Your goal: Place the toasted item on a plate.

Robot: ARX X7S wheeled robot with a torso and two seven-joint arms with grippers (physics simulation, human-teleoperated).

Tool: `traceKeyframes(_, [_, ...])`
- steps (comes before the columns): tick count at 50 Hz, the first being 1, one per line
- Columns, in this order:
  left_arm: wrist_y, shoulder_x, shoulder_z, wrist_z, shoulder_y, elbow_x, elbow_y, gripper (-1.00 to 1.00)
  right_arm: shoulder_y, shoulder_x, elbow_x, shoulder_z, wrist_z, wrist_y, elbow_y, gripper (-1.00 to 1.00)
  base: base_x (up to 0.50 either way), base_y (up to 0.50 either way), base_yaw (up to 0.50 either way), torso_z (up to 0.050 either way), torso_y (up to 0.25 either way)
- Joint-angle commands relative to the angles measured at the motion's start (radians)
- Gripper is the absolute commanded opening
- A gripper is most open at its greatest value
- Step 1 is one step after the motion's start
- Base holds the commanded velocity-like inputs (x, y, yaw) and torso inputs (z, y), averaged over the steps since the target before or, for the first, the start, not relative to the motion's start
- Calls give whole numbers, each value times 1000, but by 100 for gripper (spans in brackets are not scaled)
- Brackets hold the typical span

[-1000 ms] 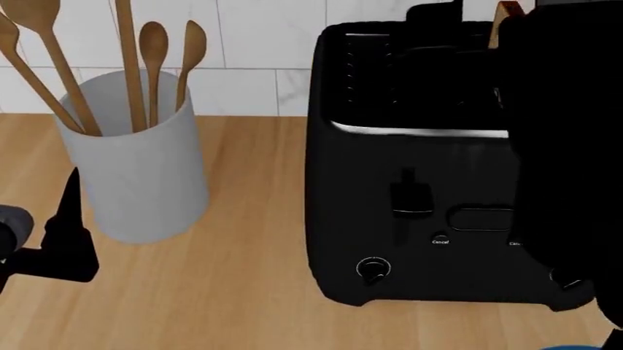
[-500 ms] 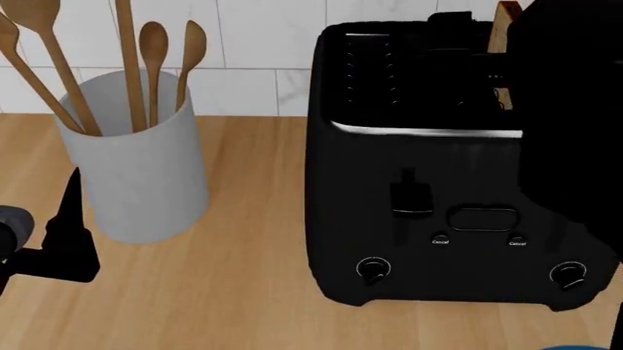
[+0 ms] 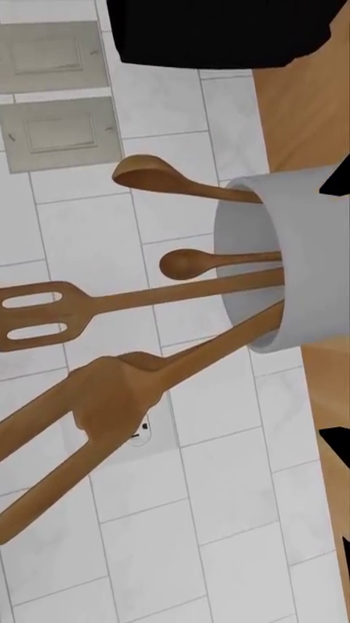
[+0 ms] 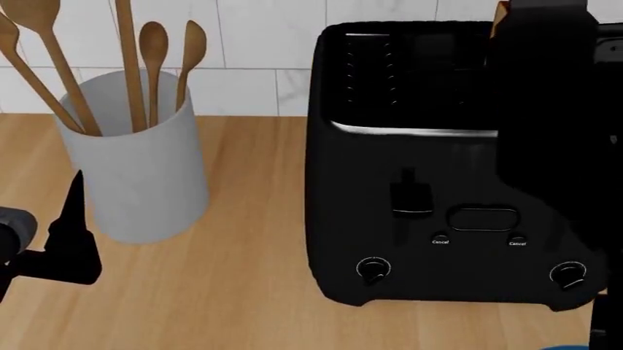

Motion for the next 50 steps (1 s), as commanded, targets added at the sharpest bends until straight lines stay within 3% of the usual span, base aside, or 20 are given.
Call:
traceKeyframes(1, [0, -3, 2, -2, 2, -2, 0, 100, 17, -9, -41, -46, -44, -53, 91, 100, 0, 0, 0, 0, 0])
traceKeyframes(28, [7, -2, 17, -5, -14, -3, -17, 100, 11, -5, -63, -75, -67, -88, 147, 100, 0, 0, 0, 0, 0])
traceKeyframes(29, [5, -2, 17, -6, -15, -3, -16, 100, 13, -2, -67, -79, -68, -92, 142, -100, 0, 0, 0, 0, 0])
traceKeyframes(50, [9, -10, 8, -11, 0, -12, -1, 100, 48, 2, -50, -76, -58, -70, 95, -100, 0, 0, 0, 0, 0])
